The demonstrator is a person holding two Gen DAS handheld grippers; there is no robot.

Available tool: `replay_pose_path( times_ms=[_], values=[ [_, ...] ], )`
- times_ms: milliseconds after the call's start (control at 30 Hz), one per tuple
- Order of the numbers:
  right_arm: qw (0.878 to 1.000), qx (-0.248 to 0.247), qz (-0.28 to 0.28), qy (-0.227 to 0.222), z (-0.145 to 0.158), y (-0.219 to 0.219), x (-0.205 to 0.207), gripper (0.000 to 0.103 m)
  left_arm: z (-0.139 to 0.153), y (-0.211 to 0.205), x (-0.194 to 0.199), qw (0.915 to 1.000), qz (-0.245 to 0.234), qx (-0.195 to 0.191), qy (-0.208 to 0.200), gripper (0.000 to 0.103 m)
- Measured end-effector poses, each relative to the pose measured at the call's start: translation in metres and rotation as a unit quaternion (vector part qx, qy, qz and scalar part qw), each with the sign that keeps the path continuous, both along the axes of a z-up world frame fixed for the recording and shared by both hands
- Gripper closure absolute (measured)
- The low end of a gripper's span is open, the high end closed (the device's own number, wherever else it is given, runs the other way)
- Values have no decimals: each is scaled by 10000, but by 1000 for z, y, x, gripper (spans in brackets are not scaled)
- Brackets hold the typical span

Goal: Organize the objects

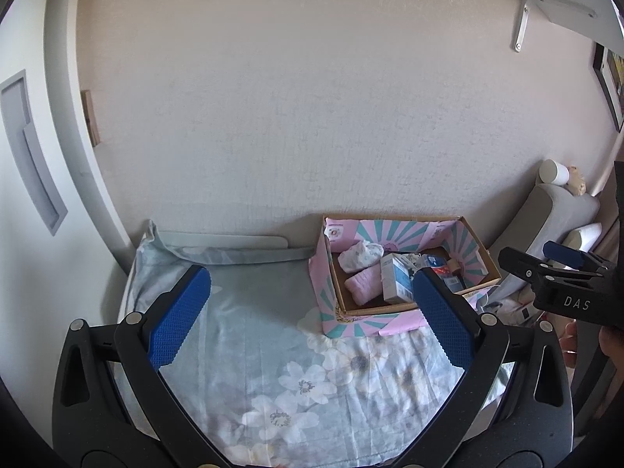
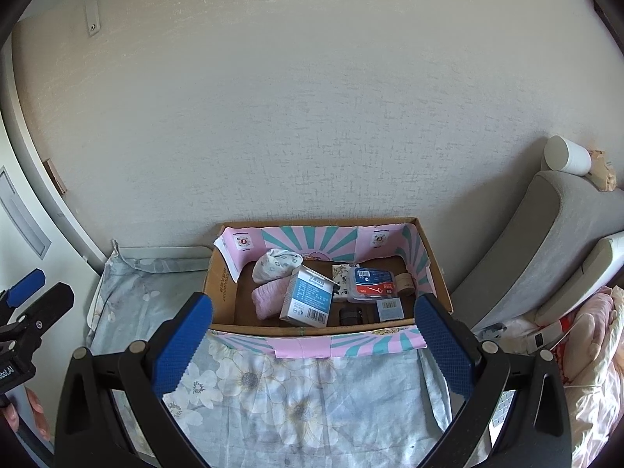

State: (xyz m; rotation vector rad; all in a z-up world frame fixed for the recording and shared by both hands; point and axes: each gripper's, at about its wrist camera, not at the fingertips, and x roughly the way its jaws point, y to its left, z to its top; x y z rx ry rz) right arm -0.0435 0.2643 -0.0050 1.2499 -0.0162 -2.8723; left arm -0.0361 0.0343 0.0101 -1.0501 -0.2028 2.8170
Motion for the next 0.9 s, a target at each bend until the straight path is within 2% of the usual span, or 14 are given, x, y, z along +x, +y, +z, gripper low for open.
replay_pose_path(
  times_ms=[267,600,800,900],
  values=[
    [10000,27,-70,58,1,-4,0,0,-2,0,-3,9999,-21,-128,21,0],
    [9999,50,-81,125,2,-6,-2,0,0,4,1,9993,41,-254,267,0],
    [9998,48,-59,156,4,-5,-2,0,4,15,8,9968,191,-587,506,0],
    [9999,55,-38,153,4,-4,-1,0,5,15,10,9967,237,-592,504,0]
  ],
)
